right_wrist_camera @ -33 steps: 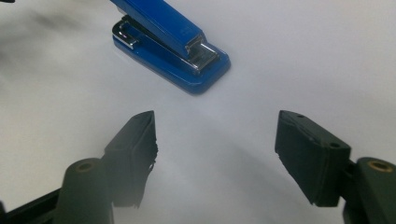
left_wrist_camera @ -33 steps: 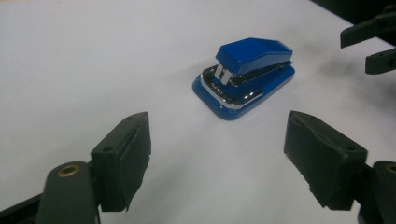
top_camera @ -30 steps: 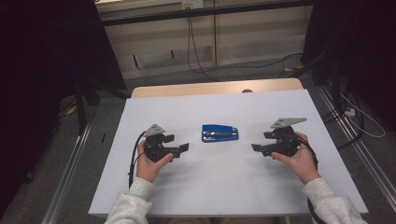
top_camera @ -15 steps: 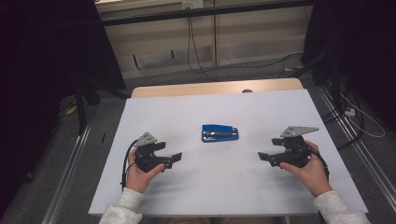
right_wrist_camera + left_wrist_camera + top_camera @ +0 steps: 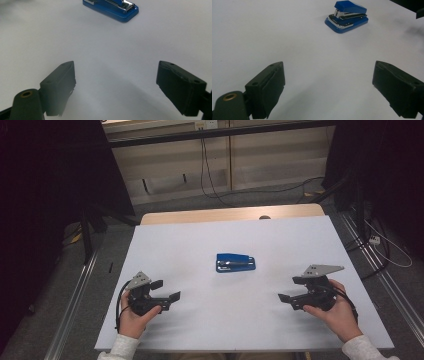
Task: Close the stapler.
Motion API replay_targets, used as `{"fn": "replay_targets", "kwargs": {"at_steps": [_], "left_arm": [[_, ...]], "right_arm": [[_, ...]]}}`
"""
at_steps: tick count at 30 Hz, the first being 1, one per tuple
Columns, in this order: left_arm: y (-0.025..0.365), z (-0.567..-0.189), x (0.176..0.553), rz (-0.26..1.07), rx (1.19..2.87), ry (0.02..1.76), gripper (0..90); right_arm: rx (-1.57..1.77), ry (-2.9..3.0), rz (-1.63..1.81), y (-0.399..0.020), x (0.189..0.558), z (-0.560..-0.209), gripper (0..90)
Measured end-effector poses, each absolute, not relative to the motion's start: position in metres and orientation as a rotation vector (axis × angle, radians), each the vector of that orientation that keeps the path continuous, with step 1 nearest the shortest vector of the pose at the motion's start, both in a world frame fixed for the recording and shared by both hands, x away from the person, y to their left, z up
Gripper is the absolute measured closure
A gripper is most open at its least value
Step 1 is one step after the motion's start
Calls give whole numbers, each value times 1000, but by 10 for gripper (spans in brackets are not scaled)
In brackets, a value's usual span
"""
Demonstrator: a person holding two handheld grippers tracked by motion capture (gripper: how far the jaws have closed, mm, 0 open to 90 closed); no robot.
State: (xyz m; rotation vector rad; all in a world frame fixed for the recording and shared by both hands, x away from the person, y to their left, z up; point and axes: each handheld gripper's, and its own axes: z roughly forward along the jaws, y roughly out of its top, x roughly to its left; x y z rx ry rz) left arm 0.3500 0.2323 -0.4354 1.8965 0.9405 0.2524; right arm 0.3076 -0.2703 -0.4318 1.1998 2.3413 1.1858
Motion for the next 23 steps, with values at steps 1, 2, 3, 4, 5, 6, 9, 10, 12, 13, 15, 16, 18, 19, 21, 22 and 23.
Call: {"fn": "replay_targets", "kwargs": {"at_steps": [1,2,3,4,5,6,9,10,12,13,15,16,18,19,21,22,23], "left_arm": [[234,-435,348,254,1894,944,112],[236,-435,347,256,1899,943,112],[236,-435,346,259,1898,943,112],[237,-435,345,256,1901,945,112],[238,-435,343,256,1903,948,112],[239,-435,341,255,1910,948,112],[242,-436,339,259,1910,951,113],[243,-436,339,262,1910,956,113],[246,-437,337,257,1905,962,113],[247,-436,336,260,1910,959,113],[248,-436,334,262,1906,961,113],[249,-436,333,262,1910,960,114],[250,-437,332,262,1912,965,115],[250,-437,332,259,1912,964,114],[250,-437,332,255,1916,963,114],[250,-437,333,255,1918,961,114],[250,-437,333,257,1916,961,114]], "right_arm": [[1199,2340,1187,-271,306,-432,149],[1196,2346,1183,-272,305,-432,149],[1189,2349,1182,-273,304,-432,149],[1193,2349,1181,-274,304,-432,150],[1195,2349,1179,-277,302,-433,149],[1196,2348,1180,-278,302,-433,149],[1199,2343,1179,-280,300,-433,149],[1201,2346,1175,-282,299,-433,144],[1201,2339,1177,-284,297,-433,145],[1201,2339,1177,-284,297,-433,145],[1206,2338,1178,-286,296,-432,144],[1206,2335,1180,-287,295,-432,145],[1205,2335,1181,-287,295,-432,145],[1203,2331,1180,-287,295,-431,145],[1197,2330,1188,-287,295,-431,145],[1196,2330,1183,-286,295,-431,145],[1192,2333,1183,-286,296,-431,145]]}}
